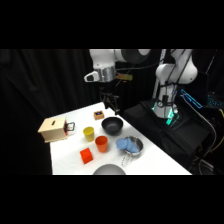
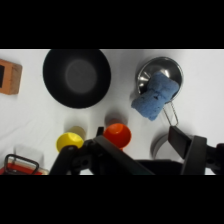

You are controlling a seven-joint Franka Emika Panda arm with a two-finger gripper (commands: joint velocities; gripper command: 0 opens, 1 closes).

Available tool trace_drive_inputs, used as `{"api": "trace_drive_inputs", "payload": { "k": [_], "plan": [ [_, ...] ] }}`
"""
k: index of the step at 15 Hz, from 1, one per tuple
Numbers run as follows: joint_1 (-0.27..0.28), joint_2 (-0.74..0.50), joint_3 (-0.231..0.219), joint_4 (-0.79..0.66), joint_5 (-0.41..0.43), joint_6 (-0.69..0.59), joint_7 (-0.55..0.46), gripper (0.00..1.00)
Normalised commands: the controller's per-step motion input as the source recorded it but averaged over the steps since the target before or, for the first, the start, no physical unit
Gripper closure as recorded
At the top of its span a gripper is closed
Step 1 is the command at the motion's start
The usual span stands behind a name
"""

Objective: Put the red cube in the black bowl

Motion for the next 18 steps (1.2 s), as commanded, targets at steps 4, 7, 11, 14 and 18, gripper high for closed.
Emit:
{"api": "trace_drive_inputs", "payload": {
  "k": [4, 7, 11, 14, 18],
  "plan": [
    [-0.02, 0.06, 0.014, 0.07, -0.001, 0.03, 0.02, 0.0],
    [-0.018, 0.17, 0.019, 0.21, 0.018, 0.1, 0.02, 0.0],
    [-0.012, 0.28, 0.035, 0.32, 0.03, 0.14, 0.04, 0.0],
    [-0.004, 0.36, 0.055, 0.43, 0.055, 0.12, 0.06, 0.0],
    [0.026, 0.42, 0.068, 0.53, 0.014, 0.05, 0.1, 0.0]
  ]
}}
